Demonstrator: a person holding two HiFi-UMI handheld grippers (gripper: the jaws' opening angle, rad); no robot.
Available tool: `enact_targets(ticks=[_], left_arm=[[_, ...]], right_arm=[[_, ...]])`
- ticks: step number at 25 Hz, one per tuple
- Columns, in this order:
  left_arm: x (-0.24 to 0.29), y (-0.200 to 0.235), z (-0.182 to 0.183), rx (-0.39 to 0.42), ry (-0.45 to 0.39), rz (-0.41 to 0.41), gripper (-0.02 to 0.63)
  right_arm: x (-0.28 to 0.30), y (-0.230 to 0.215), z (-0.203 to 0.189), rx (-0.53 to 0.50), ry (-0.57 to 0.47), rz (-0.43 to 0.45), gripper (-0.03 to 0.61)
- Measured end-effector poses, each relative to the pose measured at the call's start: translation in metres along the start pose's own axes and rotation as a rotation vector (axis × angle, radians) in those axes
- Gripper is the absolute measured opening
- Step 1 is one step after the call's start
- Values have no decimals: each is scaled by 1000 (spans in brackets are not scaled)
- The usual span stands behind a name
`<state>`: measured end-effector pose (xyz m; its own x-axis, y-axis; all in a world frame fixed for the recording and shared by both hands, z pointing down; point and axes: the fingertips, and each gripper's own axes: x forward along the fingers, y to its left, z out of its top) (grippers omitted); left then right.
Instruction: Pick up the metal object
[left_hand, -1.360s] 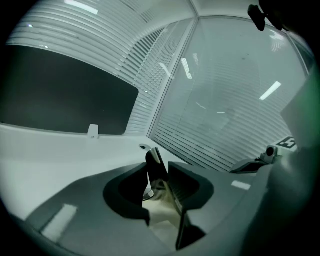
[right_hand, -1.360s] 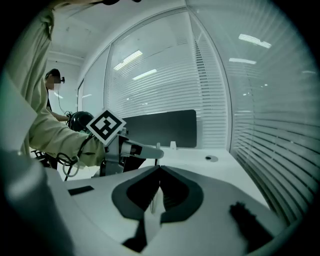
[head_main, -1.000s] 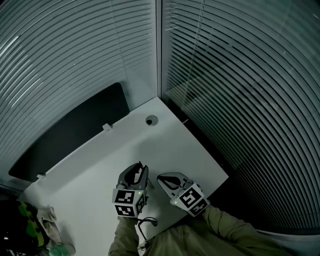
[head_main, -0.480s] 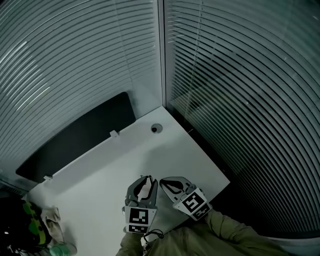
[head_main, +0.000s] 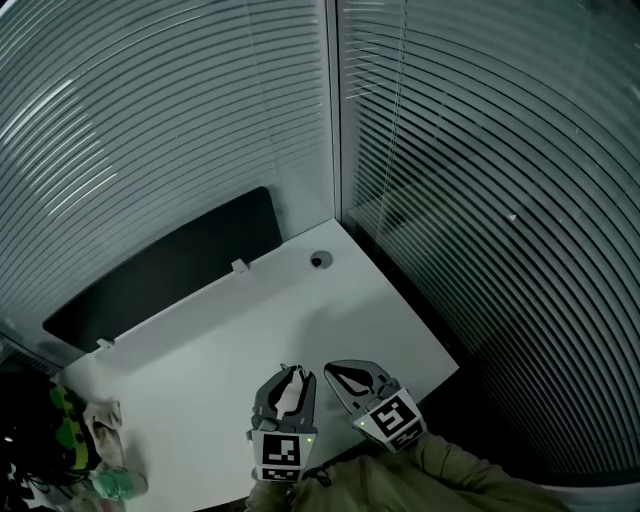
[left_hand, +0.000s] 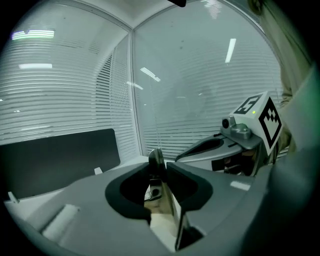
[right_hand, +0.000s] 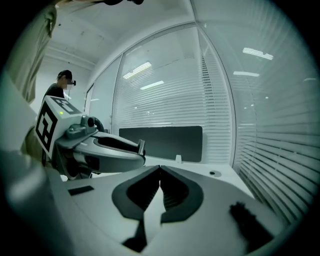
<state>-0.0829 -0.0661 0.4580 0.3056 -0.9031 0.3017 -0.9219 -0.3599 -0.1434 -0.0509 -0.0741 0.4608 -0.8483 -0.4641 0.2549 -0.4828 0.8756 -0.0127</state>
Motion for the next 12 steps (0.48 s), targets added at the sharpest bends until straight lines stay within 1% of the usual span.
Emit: enact_targets(ticks=[4, 12], left_arm=[[-15, 1, 3, -7, -21, 28, 112], [-34, -4, 8, -2, -57, 48, 112]], right_arm=[[-7, 9, 6, -1, -25, 11, 5], [-17, 24, 12, -20, -53, 31, 5]])
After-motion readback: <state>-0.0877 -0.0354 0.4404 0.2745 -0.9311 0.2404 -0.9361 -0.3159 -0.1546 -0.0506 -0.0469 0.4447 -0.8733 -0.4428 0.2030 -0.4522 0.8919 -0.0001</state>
